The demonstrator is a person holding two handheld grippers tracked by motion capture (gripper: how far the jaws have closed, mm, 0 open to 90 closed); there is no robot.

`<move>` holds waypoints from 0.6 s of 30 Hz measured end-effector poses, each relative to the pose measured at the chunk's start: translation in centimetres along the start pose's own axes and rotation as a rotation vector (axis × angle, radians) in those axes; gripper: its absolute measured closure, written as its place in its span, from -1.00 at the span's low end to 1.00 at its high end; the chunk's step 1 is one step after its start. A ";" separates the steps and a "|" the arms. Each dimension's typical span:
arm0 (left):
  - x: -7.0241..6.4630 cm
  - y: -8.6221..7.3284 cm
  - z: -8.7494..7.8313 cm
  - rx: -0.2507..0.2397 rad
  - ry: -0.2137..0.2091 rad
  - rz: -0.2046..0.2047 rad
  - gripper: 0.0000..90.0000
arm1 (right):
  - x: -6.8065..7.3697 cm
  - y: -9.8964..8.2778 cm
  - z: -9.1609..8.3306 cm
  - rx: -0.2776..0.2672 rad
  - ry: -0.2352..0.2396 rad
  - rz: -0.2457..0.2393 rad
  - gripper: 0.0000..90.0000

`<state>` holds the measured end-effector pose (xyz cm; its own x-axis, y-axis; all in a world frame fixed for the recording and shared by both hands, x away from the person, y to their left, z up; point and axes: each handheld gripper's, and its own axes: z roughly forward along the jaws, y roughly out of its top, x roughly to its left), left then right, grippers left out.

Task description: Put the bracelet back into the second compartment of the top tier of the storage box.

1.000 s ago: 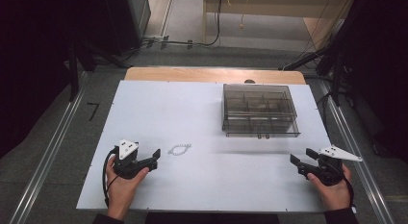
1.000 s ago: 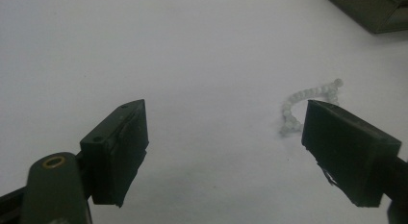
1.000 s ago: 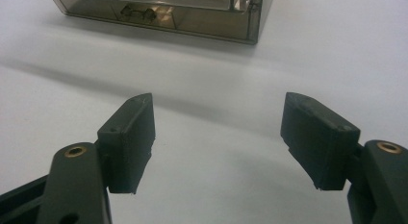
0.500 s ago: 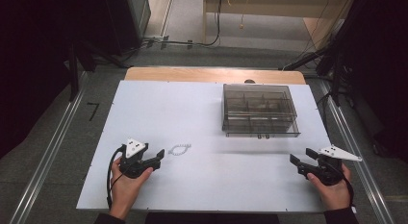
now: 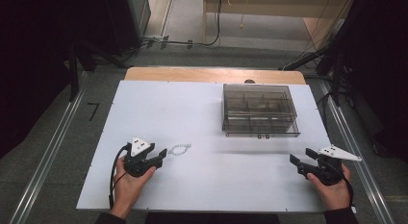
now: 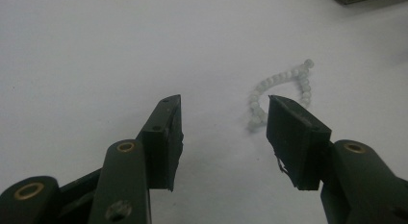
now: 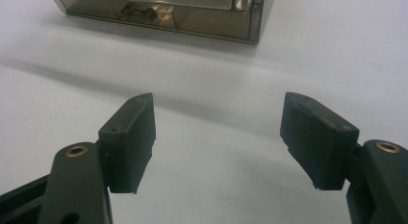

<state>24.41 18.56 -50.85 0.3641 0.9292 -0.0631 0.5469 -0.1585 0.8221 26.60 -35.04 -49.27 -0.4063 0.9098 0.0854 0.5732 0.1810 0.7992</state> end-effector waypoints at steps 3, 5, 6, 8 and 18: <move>-0.1 0.1 0.2 0.004 -0.011 0.007 0.12 | 0.0 0.0 0.0 0.001 0.000 0.000 -0.41; -0.1 0.0 0.3 0.009 -0.018 0.013 0.15 | 0.0 0.0 0.0 0.003 0.000 0.002 -0.41; -0.1 0.1 0.4 0.013 -0.023 0.016 0.16 | 0.0 0.0 0.0 0.003 0.000 0.002 -0.41; -0.1 0.1 0.5 0.011 -0.028 0.015 0.20 | 0.0 0.0 0.0 0.004 0.000 0.003 -0.41; -0.2 0.2 1.0 0.027 -0.059 0.033 0.34 | 0.1 0.0 0.1 0.006 -0.001 0.002 -0.40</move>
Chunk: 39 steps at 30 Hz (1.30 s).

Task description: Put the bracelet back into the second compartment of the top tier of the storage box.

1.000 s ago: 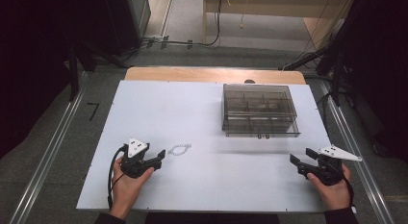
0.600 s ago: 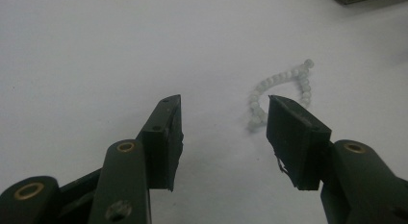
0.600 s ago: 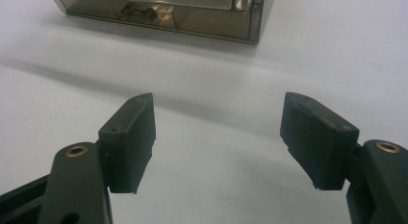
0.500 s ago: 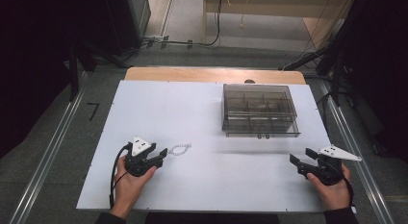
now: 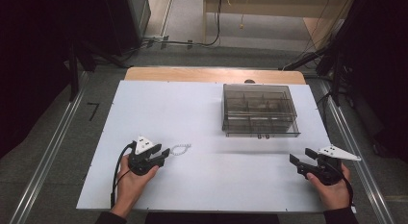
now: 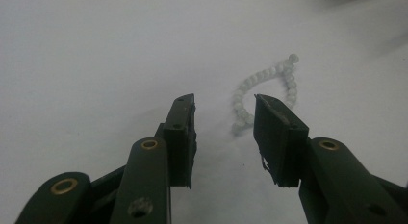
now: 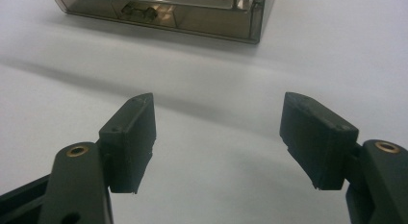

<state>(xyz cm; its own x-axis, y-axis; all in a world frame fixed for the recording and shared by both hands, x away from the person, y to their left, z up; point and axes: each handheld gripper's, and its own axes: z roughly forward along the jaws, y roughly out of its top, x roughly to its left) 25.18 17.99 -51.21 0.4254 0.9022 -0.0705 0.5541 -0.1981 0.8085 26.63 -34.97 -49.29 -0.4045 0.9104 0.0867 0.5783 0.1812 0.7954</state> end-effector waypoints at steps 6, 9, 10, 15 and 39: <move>0.1 0.0 0.4 0.003 -0.014 0.008 0.40 | 0.0 0.0 0.1 0.000 0.002 0.000 -0.40; 0.0 0.1 0.5 0.001 -0.025 0.011 0.45 | 0.0 0.0 0.1 0.000 0.001 -0.002 -0.40; 0.0 0.1 0.6 0.004 -0.030 0.017 0.49 | 0.0 0.0 0.1 0.000 0.002 0.000 -0.40; 0.0 0.2 0.9 0.010 -0.045 0.024 0.56 | -0.1 0.0 0.1 0.000 0.002 -0.001 -0.40; -0.1 0.3 1.8 0.046 -0.087 0.037 0.91 | -0.1 0.0 0.1 0.001 0.003 0.001 -0.40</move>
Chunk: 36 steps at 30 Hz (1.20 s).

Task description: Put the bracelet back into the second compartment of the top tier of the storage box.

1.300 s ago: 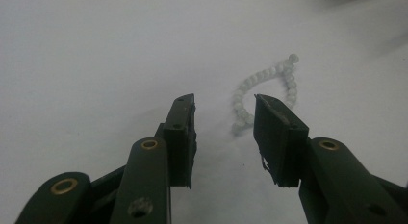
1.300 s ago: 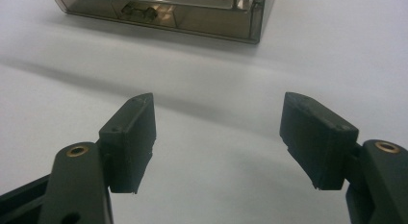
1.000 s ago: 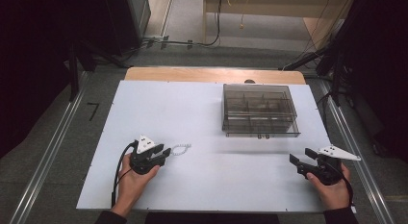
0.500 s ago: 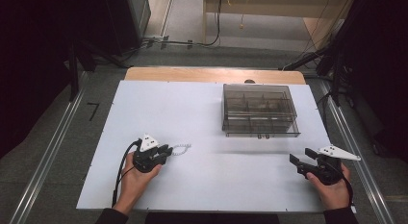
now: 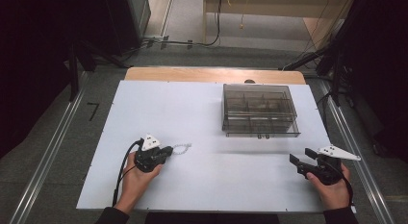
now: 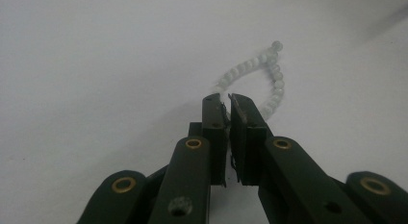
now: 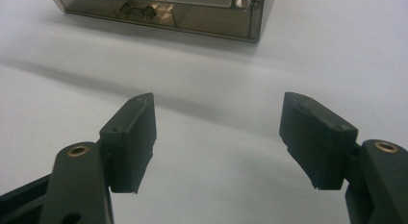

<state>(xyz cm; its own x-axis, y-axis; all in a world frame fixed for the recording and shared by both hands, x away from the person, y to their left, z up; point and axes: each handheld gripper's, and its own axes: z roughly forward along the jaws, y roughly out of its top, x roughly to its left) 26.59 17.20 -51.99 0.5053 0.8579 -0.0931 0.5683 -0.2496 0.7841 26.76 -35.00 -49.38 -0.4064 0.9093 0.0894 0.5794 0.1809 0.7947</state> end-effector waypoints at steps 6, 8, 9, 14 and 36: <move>-0.1 0.1 -0.3 -0.025 -0.015 -0.013 0.92 | -0.1 0.0 -0.1 -0.001 -0.003 -0.001 -0.40; -0.1 0.2 -0.6 -0.044 -0.022 -0.020 0.92 | -0.1 0.0 -0.1 0.000 -0.002 0.001 -0.40; -0.1 0.3 -0.7 -0.051 -0.022 -0.017 0.93 | -0.1 0.0 -0.1 0.000 -0.001 0.000 -0.40; -0.3 0.4 -1.1 -0.081 -0.031 -0.017 0.93 | -0.1 0.0 -0.1 0.000 -0.003 0.001 -0.40; -2.0 1.6 -2.8 -0.227 -0.097 -0.015 0.93 | -0.1 -0.1 0.0 0.005 -0.005 0.004 -0.40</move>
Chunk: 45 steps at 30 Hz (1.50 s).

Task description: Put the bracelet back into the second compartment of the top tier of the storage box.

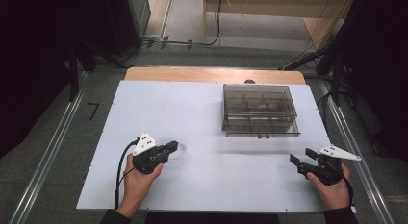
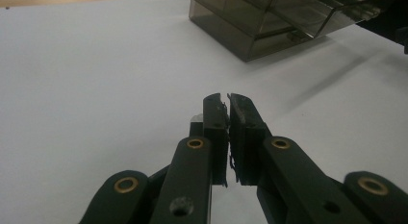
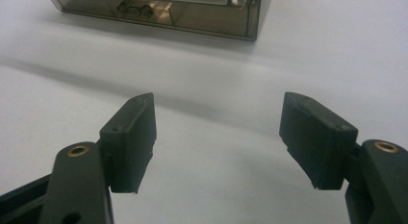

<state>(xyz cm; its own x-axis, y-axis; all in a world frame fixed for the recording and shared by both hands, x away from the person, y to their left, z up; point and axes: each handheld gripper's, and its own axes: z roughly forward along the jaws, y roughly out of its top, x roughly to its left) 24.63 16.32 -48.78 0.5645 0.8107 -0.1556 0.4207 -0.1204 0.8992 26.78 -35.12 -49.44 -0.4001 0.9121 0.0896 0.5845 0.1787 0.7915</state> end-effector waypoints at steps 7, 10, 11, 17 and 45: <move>-0.6 0.3 0.1 -0.025 -0.021 -0.003 0.93 | 0.0 0.0 0.0 0.001 0.000 -0.001 -0.40; -0.9 0.5 0.2 -0.037 -0.034 -0.006 0.93 | 0.0 0.0 0.0 0.001 0.000 0.000 -0.40; -1.0 0.6 0.3 -0.043 -0.039 -0.006 0.93 | 0.0 0.0 0.1 0.001 0.000 0.001 -0.40; -1.7 1.0 0.8 -0.067 -0.064 -0.012 0.93 | 0.0 0.0 0.1 0.000 0.000 0.000 -0.40; -4.1 2.9 3.1 -0.127 -0.125 -0.016 0.93 | -0.1 0.0 0.1 0.003 0.001 0.000 -0.40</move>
<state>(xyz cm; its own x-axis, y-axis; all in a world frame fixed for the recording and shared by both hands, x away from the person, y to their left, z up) 25.72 10.90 -46.83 0.6459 0.7331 -0.2131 0.3417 -0.0280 0.9394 26.89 -35.16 -49.55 -0.4008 0.9117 0.0902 0.5869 0.1799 0.7894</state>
